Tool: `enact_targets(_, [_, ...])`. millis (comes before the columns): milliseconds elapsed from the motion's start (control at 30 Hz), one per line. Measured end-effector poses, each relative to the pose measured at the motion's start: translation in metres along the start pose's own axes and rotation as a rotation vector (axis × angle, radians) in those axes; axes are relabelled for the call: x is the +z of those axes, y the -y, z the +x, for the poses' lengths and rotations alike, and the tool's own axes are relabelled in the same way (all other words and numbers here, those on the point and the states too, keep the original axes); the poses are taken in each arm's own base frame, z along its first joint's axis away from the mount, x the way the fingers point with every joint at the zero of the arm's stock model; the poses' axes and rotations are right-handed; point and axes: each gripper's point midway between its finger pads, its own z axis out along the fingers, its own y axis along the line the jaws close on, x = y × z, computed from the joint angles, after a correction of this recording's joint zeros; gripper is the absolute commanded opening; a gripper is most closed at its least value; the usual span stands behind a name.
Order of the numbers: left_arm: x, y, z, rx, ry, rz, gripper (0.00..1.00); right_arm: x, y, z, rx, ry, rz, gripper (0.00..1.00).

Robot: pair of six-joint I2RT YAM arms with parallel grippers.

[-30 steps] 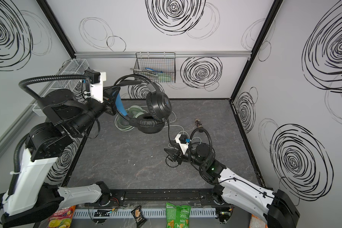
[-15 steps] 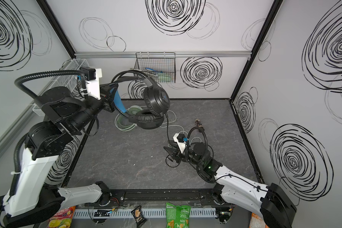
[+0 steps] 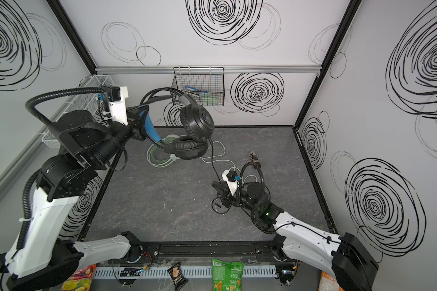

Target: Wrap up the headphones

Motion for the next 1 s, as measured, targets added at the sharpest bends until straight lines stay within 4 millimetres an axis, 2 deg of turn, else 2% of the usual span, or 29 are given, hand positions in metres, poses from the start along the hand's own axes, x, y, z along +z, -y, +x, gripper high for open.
enact_targets(167, [0.009,-0.019,0.017,-0.017,-0.022,-0.062,0.0,-0.008,0.015,-0.002,-0.002,-0.001,0.099,0.0])
enact_targets(300, [0.016,-0.036,0.038,-0.025,-0.052,-0.113,0.0,-0.017,0.03,-0.001,-0.026,-0.03,0.197,0.0])
enact_targets(467, [0.022,-0.057,0.076,-0.019,-0.121,-0.178,0.0,-0.028,0.039,-0.023,-0.062,-0.031,0.292,0.0])
enact_targets(700, [0.019,-0.08,0.137,-0.005,-0.225,-0.247,0.0,-0.037,0.02,-0.072,-0.144,0.009,0.32,0.0])
enact_targets(800, [0.017,-0.085,0.162,-0.002,-0.269,-0.261,0.0,-0.033,0.006,-0.078,-0.194,-0.011,0.314,0.0])
enact_targets(1000, [0.009,-0.087,0.208,0.0,-0.351,-0.262,0.0,-0.024,-0.029,-0.077,-0.304,-0.072,0.27,0.0])
